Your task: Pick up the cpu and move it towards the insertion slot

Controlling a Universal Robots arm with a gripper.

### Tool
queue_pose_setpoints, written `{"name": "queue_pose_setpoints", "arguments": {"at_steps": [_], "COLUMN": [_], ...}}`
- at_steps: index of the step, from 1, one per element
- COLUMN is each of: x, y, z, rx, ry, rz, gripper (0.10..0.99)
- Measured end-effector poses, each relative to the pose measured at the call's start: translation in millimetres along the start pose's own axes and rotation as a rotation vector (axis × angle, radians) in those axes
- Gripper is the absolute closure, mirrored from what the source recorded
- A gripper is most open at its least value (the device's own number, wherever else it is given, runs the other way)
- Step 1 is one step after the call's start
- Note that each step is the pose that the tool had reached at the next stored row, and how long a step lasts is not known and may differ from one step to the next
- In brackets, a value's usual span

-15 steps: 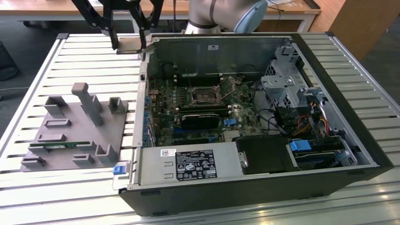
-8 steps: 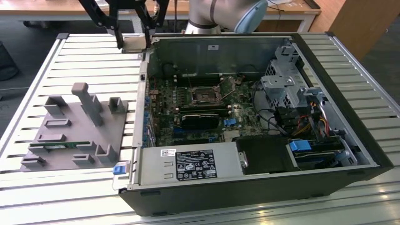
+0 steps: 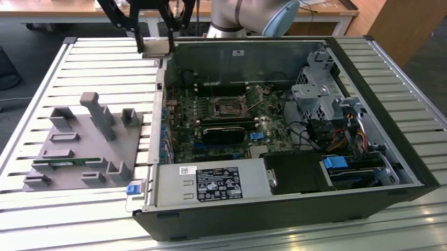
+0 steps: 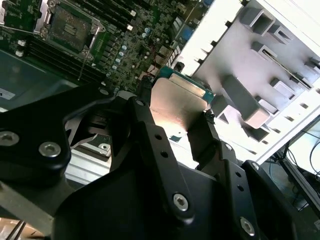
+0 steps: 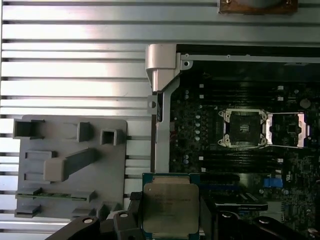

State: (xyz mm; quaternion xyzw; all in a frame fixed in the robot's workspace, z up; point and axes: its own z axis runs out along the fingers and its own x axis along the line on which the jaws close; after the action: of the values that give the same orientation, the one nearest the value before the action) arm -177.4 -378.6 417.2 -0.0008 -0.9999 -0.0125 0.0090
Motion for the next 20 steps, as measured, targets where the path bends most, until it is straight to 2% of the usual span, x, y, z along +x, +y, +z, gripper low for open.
{"name": "queue_pose_setpoints", "arguments": {"at_steps": [20], "x": [-22.1], "y": [9.1], "z": [-0.1], "rx": [0.0], "ry": [-0.0001], "rz": [0.0], "gripper": [0.545]}}
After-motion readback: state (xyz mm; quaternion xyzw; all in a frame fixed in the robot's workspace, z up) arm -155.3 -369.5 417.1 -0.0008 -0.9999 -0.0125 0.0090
